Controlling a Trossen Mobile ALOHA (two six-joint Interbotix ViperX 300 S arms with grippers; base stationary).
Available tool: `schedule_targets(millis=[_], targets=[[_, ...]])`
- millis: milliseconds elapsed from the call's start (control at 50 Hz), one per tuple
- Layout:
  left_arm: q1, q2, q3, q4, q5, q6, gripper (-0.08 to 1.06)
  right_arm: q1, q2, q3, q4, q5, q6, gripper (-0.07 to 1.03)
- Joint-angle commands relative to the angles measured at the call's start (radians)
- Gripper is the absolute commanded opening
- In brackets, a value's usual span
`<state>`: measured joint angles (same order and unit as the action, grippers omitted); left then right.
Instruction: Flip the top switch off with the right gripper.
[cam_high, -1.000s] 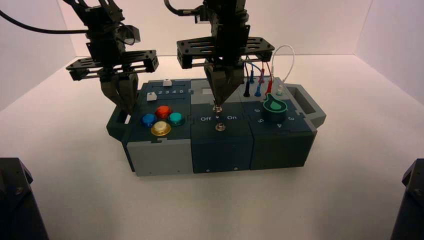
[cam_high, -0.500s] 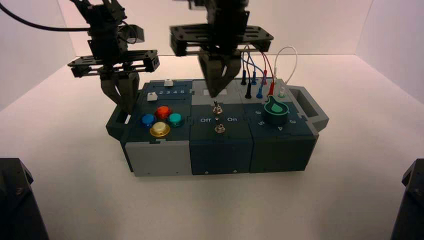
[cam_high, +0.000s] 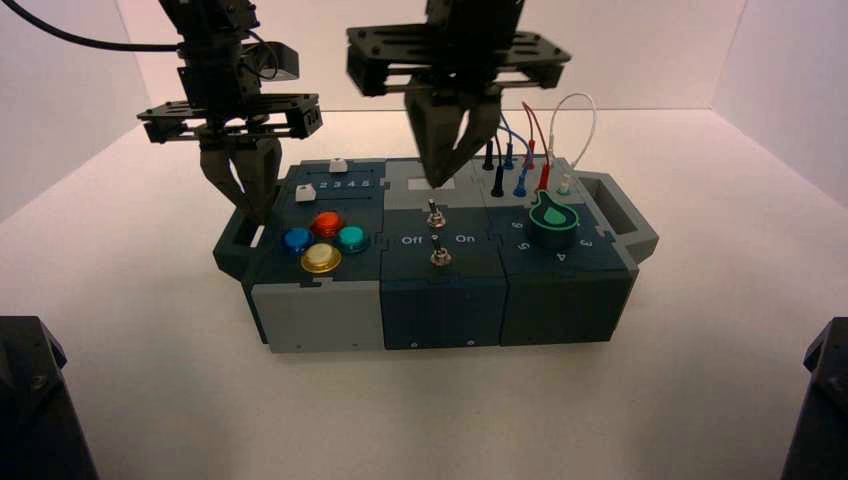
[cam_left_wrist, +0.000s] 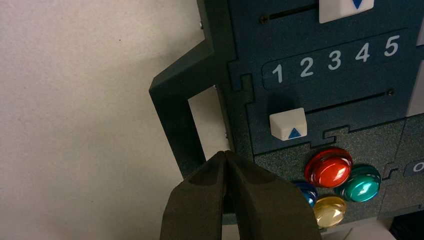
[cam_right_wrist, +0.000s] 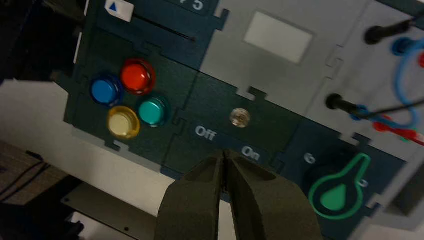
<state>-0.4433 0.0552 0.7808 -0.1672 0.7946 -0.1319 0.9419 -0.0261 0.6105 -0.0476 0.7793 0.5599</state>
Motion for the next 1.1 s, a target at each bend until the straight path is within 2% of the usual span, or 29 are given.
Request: schedule_targets(millis=[20,160,380,580,1100], targets=[[-0.020,-0.021,-0.034,-0.006,-0.009,0.002,-0.03,-0.026,-0.041,0.002,-0.020,0.005,0.006,-0.02],[-0.021,-0.012,-0.040,-0.005,-0.017,0.002,-0.03,-0.040,-0.026,0.003,-0.025,0.000,0.008,-0.02],[-0.020,0.020,-0.043,-0.005,-0.029,-0.011,-0.03,-0.040,0.061,-0.012,-0.026,-0.017,0.021,-0.02],[-0.020,0.048,-0.034,-0.005,-0.041,-0.009,-0.03,-0.020,0.112,-0.040,-0.020,-0.023,0.026,-0.02],[-0.020,0.060,-0.029,-0.005,-0.043,-0.003,-0.03,-0.011,0.146,-0.094,-0.017,-0.014,0.028,-0.02]])
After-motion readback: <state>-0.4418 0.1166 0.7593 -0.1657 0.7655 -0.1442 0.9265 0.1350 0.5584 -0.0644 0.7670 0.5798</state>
